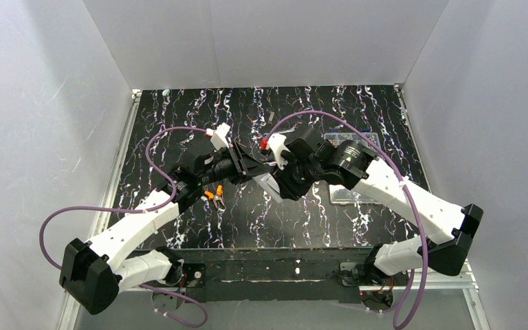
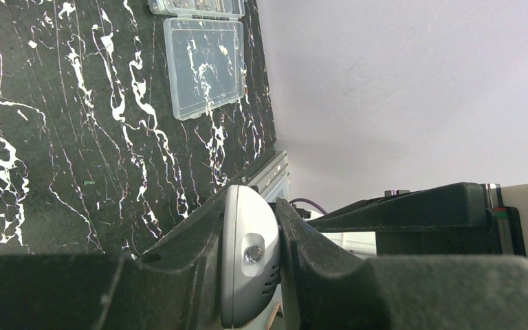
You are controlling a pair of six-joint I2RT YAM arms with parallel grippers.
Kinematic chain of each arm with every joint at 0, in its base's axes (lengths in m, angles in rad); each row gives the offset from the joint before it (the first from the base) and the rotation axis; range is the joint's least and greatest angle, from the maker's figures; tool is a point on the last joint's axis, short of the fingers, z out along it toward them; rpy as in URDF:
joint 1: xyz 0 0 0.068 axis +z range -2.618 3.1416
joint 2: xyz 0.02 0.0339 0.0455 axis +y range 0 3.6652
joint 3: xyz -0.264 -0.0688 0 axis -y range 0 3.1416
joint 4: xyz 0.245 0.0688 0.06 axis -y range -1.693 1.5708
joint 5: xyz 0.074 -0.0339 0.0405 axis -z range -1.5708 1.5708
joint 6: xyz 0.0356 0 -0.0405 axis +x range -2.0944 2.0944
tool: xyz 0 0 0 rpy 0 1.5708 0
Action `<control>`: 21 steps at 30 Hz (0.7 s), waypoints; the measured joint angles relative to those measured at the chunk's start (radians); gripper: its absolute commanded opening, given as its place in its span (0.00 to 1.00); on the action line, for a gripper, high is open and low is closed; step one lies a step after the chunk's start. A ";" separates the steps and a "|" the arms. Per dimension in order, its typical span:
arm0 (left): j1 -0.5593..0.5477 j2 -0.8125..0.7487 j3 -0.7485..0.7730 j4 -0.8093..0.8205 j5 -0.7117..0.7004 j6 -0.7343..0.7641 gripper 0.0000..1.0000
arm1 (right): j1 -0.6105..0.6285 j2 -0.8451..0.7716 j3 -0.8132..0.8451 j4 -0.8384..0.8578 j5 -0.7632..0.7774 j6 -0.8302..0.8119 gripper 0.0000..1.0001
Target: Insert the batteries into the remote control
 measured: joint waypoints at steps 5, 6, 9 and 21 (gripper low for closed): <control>0.000 0.000 0.000 -0.002 0.001 0.001 0.00 | 0.002 0.012 0.004 0.000 0.000 0.000 0.30; 0.000 0.000 0.000 -0.002 0.000 0.001 0.00 | 0.002 0.016 0.006 0.000 0.000 0.000 0.30; 0.000 0.000 0.000 -0.005 0.000 0.003 0.00 | 0.002 0.023 0.011 -0.004 0.001 0.000 0.30; 0.002 0.000 0.000 -0.005 0.000 0.003 0.00 | 0.002 0.044 0.031 -0.019 -0.008 0.000 0.32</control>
